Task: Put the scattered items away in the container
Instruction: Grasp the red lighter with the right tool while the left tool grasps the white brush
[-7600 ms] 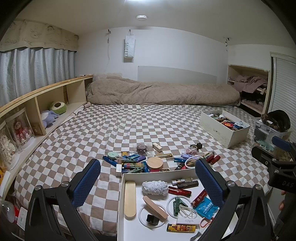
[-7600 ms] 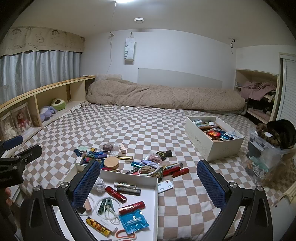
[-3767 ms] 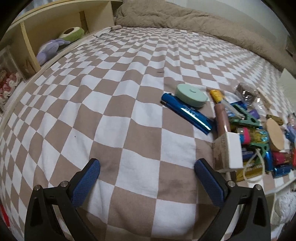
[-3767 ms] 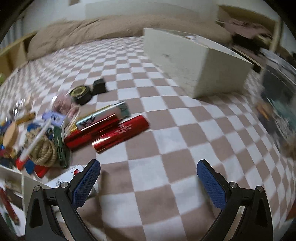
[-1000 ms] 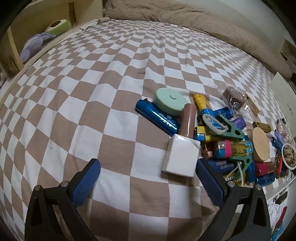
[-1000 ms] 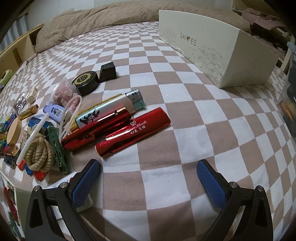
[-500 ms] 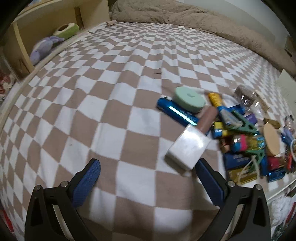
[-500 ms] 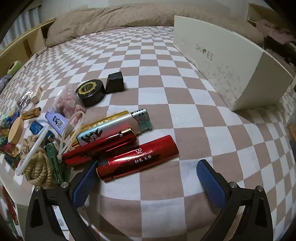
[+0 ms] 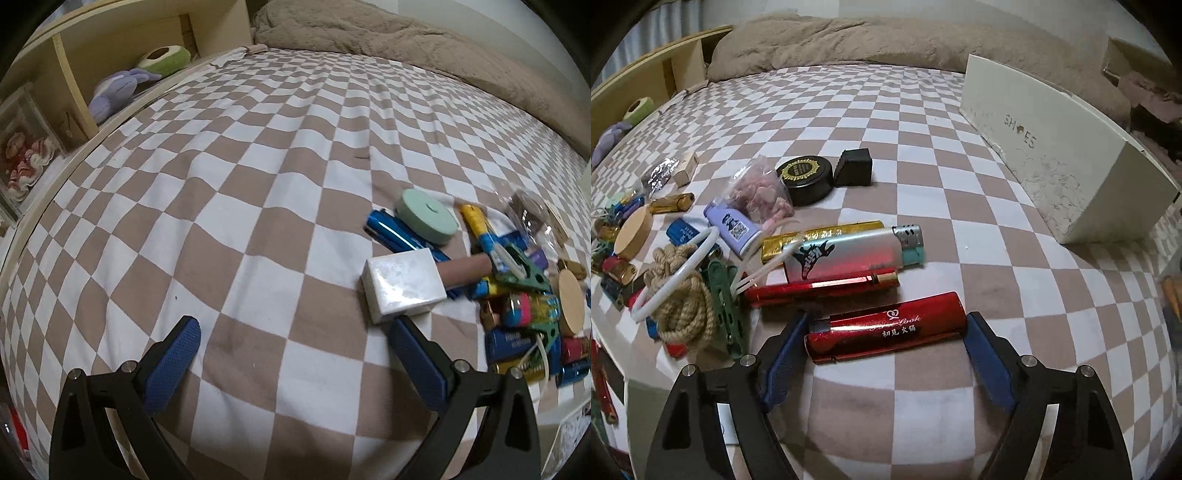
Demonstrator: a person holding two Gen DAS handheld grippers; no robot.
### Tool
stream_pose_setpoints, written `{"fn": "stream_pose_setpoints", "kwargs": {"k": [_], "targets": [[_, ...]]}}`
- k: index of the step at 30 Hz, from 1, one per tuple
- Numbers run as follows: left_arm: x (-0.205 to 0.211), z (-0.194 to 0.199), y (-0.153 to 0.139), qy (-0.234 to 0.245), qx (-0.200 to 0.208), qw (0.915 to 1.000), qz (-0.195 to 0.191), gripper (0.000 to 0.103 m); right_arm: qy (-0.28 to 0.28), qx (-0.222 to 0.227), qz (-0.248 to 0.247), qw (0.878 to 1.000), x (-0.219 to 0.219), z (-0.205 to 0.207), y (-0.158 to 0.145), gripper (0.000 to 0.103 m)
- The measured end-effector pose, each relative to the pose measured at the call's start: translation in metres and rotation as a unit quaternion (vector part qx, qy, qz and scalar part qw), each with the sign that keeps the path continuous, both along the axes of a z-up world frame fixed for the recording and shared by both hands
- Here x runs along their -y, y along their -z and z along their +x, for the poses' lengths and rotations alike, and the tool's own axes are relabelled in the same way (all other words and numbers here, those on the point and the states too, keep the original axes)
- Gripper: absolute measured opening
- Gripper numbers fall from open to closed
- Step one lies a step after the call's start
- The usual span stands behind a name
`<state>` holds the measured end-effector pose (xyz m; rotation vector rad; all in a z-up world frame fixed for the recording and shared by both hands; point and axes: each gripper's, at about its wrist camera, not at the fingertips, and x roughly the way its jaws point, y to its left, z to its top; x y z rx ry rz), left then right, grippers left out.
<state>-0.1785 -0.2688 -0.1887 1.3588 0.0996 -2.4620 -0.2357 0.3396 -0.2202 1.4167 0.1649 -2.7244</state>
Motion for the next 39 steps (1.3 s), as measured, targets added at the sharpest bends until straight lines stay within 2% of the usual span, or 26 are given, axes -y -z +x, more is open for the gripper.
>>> {"fn": "stream_pose_setpoints", "kwargs": {"k": [4, 7, 9, 11, 15, 19, 27, 34, 36, 39], "targets": [[0.003, -0.006, 0.0, -0.008, -0.003, 1.0, -0.002, 0.103, 0.007, -0.002, 0.004, 1.0, 0.002, 0.0, 0.001, 0.084], [-0.014, -0.015, 0.0, -0.006, -0.003, 1.0, -0.001, 0.103, 0.013, 0.003, -0.007, 1.0, -0.002, 0.0, 0.004, 0.085], [-0.019, -0.01, 0.001, 0.009, 0.0, 1.0, -0.003, 0.103, 0.016, 0.005, -0.019, 1.0, -0.005, -0.001, 0.005, 0.088], [-0.027, -0.022, 0.003, 0.023, 0.001, 0.9997, -0.001, 0.103, 0.021, 0.01, -0.029, 0.999, -0.008, -0.002, 0.007, 0.094], [-0.033, -0.023, 0.004, 0.032, 0.002, 0.9995, -0.002, 0.103, 0.023, 0.014, -0.033, 0.999, -0.009, -0.001, 0.008, 0.096], [-0.032, -0.034, 0.009, 0.009, 0.004, 0.9998, -0.015, 0.103, 0.022, 0.007, -0.029, 0.999, -0.008, 0.0, 0.007, 0.096], [-0.024, -0.047, 0.01, -0.014, 0.003, 0.9998, -0.017, 0.103, 0.018, -0.007, -0.021, 1.0, -0.005, 0.002, 0.006, 0.093], [-0.003, -0.039, 0.005, -0.092, -0.007, 0.9955, -0.021, 0.103, 0.017, -0.006, -0.011, 1.0, -0.001, 0.002, 0.006, 0.09], [0.004, -0.032, 0.002, -0.111, -0.015, 0.9936, -0.013, 0.103, 0.016, -0.007, -0.004, 1.0, 0.002, 0.001, 0.005, 0.088], [-0.006, -0.024, -0.002, -0.07, -0.036, 0.9962, 0.037, 0.103, 0.016, -0.006, -0.001, 1.0, 0.003, 0.001, 0.005, 0.088]]}}
